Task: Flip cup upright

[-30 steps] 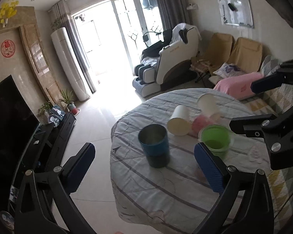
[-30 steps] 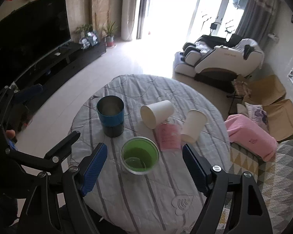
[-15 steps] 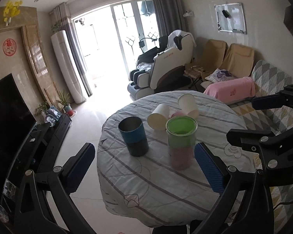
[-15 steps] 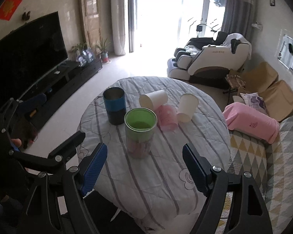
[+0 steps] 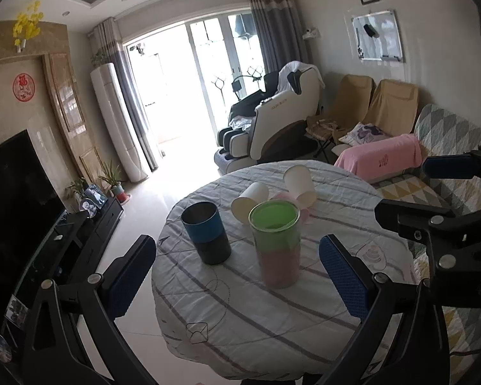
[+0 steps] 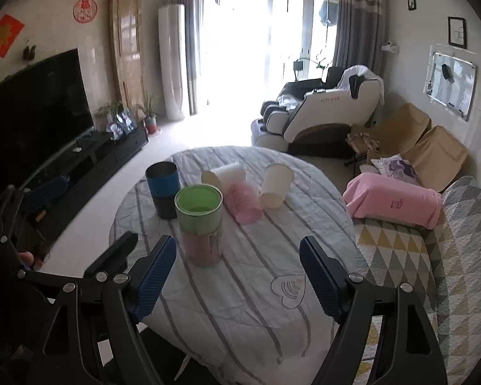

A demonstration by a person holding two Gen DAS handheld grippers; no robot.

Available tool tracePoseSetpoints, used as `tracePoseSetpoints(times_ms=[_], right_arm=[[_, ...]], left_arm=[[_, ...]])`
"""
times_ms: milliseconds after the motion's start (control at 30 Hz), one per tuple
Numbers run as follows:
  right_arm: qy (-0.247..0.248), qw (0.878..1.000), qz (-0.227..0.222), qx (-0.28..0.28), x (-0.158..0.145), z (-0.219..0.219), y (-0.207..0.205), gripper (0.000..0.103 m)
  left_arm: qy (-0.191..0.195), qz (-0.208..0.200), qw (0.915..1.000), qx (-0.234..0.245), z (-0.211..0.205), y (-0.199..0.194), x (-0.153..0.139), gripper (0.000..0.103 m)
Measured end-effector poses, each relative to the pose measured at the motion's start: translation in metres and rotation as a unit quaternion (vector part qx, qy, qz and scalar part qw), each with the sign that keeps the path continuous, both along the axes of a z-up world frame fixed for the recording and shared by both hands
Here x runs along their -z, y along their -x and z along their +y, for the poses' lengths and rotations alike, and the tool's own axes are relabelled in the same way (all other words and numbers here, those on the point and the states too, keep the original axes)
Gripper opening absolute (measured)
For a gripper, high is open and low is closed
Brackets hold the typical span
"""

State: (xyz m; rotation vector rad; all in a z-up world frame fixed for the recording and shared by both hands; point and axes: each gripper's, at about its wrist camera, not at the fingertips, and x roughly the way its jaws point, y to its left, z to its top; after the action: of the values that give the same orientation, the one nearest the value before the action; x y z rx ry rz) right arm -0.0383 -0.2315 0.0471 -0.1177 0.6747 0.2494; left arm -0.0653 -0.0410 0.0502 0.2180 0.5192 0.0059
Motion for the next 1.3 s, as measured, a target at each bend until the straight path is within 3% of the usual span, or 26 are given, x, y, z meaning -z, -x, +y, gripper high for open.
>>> tracePoseSetpoints(times_ms=[133,333,600,800,900,967,1300], right_arm=[[-0.010,0.999,-0.042,0.005,-0.008,-0.003,0.007,0.081],[-0.018,0.992,-0.127,0.012,-0.013,0.000,0.017,0.081],[-0.020,0.985,-0.171,0.021,-0.003,0.011,0.011,0.081],[-0.031,0.976,-0.211,0.036,-0.002,0.013,0.014,0.081],[-0.041,0.973,-0.225,0.042,-0.002,0.014,0.015,0.084],[-0.043,0.971,-0.231,0.044,-0.002,0.015,0.015,0.088],[-0.041,0.973,-0.222,0.040,-0.002,0.023,0.009,0.089]], left_arm=[[0.015,-0.029,0.9994,-0.009,0.000,0.001,-0.007,0.103],[0.035,-0.107,0.9932,-0.027,0.004,0.007,-0.016,0.103],[0.039,-0.108,0.9927,-0.038,0.011,-0.005,-0.009,0.103],[0.051,-0.153,0.9860,-0.041,0.015,0.001,-0.008,0.103],[0.050,-0.174,0.9824,-0.047,0.015,0.004,-0.008,0.103],[0.051,-0.172,0.9829,-0.041,0.014,0.003,-0.008,0.103],[0.046,-0.166,0.9838,-0.049,0.021,0.000,-0.007,0.103]])
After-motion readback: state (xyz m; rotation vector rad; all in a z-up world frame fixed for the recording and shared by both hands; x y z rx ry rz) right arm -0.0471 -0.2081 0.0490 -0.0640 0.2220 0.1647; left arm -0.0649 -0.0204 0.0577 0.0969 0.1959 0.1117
